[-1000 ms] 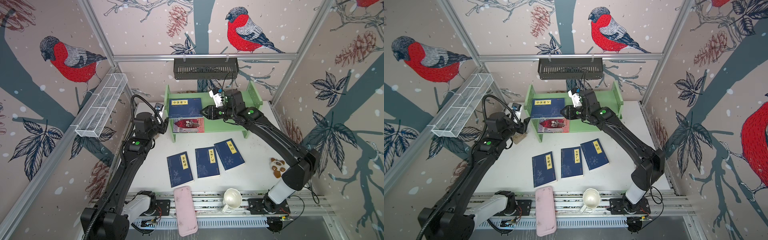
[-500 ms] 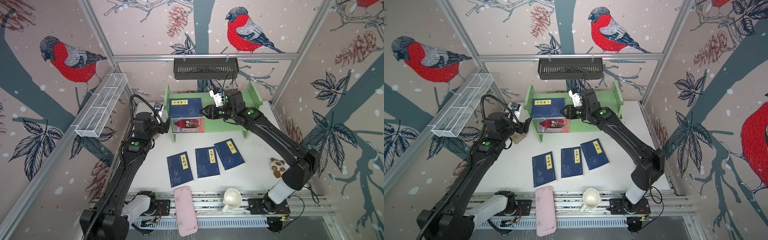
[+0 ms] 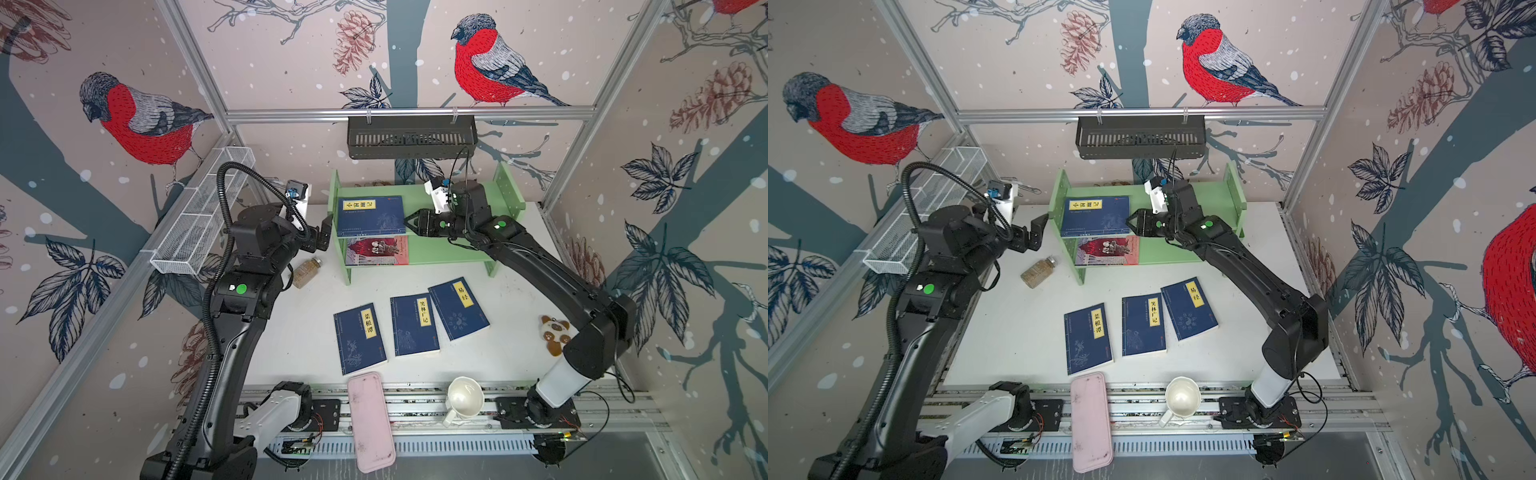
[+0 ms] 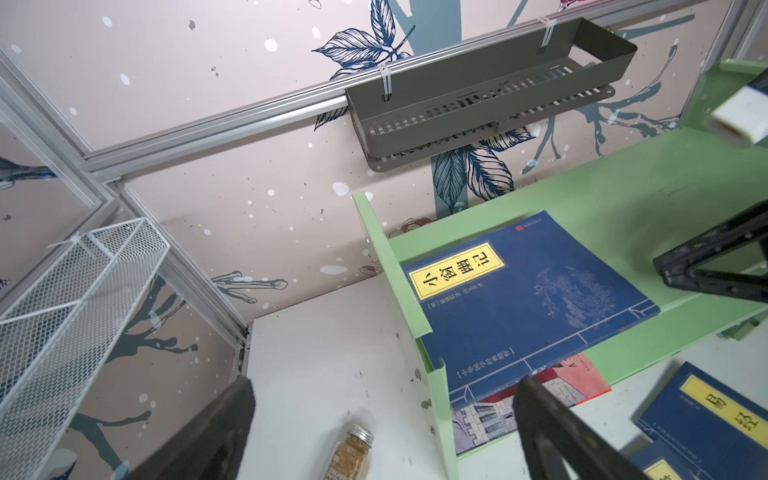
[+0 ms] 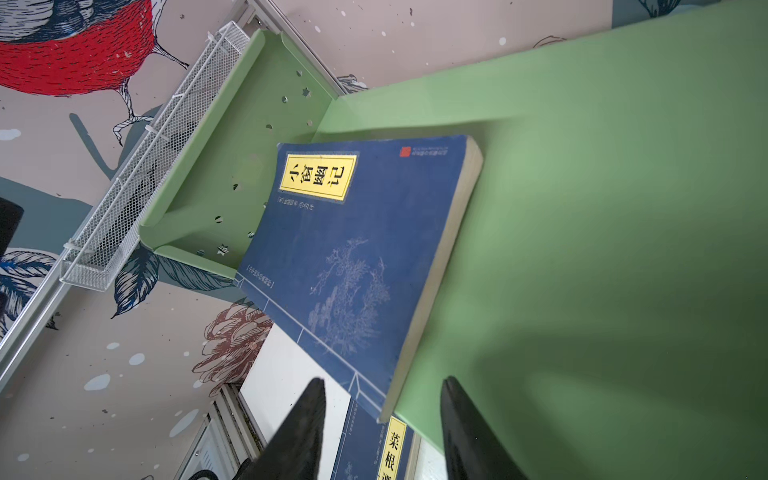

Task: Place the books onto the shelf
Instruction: 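Withdraw both grippers from the shelf toward the books on the table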

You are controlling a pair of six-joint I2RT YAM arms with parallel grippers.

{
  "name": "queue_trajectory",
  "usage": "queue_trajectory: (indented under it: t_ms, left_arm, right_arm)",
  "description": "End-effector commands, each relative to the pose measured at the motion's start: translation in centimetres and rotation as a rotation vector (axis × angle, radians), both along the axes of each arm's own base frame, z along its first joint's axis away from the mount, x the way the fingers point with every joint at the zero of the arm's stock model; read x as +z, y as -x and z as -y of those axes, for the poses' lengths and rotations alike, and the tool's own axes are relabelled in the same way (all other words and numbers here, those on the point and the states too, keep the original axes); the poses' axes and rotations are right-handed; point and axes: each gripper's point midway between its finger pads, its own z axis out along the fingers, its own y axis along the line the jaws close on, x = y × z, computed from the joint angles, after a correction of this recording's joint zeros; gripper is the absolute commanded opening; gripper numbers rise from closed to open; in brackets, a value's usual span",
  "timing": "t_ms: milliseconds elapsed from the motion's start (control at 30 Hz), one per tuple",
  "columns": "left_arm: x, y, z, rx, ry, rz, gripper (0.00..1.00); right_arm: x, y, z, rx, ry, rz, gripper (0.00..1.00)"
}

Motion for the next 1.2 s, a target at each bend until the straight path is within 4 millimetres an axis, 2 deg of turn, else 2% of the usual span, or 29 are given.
queue_trajectory:
  t_ms: [0,200,300,433,567,700,867,933,1033,1167]
  left_arm:
    - [-0.1,0.6,0.4,-0.019,0.05,-0.038,0.97]
    - [0.7,1.2,1.4,-0.072,0.11,-0.049,0.97]
    - [0.2,2.0,3.1,-0.173,0.129,-0.077,0.97]
    - [-1.5,4.2,6.3,-0.379,0.17,-0.15,0.97]
    - [-4.4,7.5,9.6,-0.619,0.255,-0.276,0.97]
    - [-7.9,9.3,11.6,-0.733,0.321,-0.401,0.97]
    - [-10.6,8.8,11.8,-0.682,0.365,-0.474,0.97]
    - [-11.8,8.0,11.7,-0.63,0.394,-0.506,0.97]
    - [-13.2,7.7,12.2,-0.633,0.418,-0.544,0.96]
    - [-14.8,8.2,13.4,-0.684,0.427,-0.595,0.96]
  right_arm:
    - [1.3,-0.3,-0.3,0.001,-0.042,0.032,0.47]
    - [2.4,0.0,0.0,0.0,-0.056,0.055,0.47]
    - [3.2,1.1,0.7,-0.003,-0.053,0.091,0.49]
    - [3.9,3.9,2.8,-0.026,-0.026,0.159,0.53]
    - [3.1,8.6,5.3,-0.033,-0.029,0.196,0.56]
    - [-0.1,12.0,8.6,-0.109,-0.045,0.148,0.56]
    - [-5.8,14.7,11.4,-0.191,-0.06,0.028,0.57]
    - [-8.9,14.9,12.8,-0.263,-0.02,-0.043,0.58]
    - [-13.0,14.4,16.0,-0.432,0.084,-0.135,0.6]
    - [-15.9,13.7,18.4,-0.535,0.125,-0.172,0.66]
